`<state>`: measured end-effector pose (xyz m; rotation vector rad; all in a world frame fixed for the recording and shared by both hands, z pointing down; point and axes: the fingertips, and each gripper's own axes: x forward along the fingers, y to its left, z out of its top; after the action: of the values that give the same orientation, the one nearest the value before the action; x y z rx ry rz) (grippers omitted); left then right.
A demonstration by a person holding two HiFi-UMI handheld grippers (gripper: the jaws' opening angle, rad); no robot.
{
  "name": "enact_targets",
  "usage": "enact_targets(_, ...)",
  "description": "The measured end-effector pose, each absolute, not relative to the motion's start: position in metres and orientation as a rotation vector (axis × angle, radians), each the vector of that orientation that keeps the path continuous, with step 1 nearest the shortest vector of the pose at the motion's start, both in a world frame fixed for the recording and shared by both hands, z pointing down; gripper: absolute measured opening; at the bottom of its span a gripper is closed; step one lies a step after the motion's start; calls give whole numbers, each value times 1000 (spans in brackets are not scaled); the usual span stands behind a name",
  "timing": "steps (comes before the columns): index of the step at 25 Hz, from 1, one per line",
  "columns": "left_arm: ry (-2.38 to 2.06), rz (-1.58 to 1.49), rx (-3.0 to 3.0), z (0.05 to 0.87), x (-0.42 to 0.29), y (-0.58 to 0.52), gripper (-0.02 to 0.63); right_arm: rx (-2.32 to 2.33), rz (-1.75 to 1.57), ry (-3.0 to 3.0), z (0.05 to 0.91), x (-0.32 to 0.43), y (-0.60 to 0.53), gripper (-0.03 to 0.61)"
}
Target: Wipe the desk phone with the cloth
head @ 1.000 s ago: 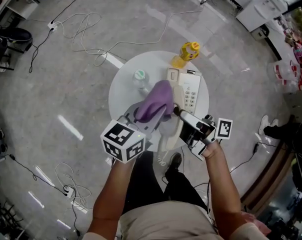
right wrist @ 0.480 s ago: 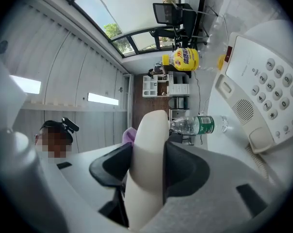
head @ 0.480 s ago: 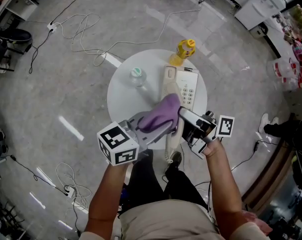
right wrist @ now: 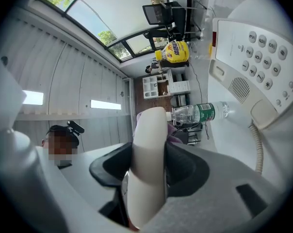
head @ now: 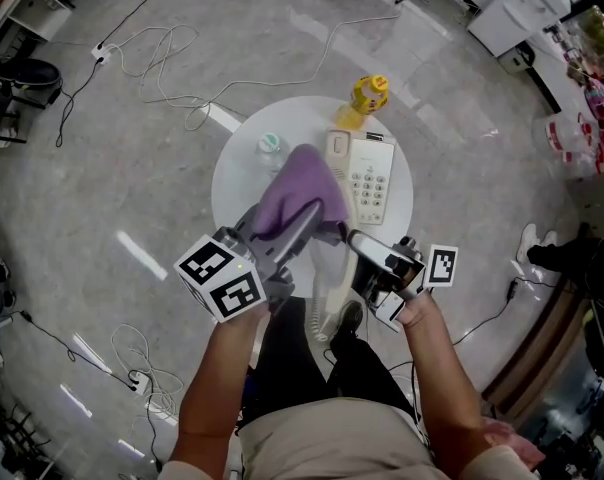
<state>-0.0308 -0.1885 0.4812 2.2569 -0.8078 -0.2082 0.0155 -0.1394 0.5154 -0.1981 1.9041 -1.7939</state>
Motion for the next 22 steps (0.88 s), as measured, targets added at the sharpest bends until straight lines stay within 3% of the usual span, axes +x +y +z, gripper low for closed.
enact_targets(22,-516,-27,2353,487,16,-117,72,-238,-1689,1903,492,35,-171,195)
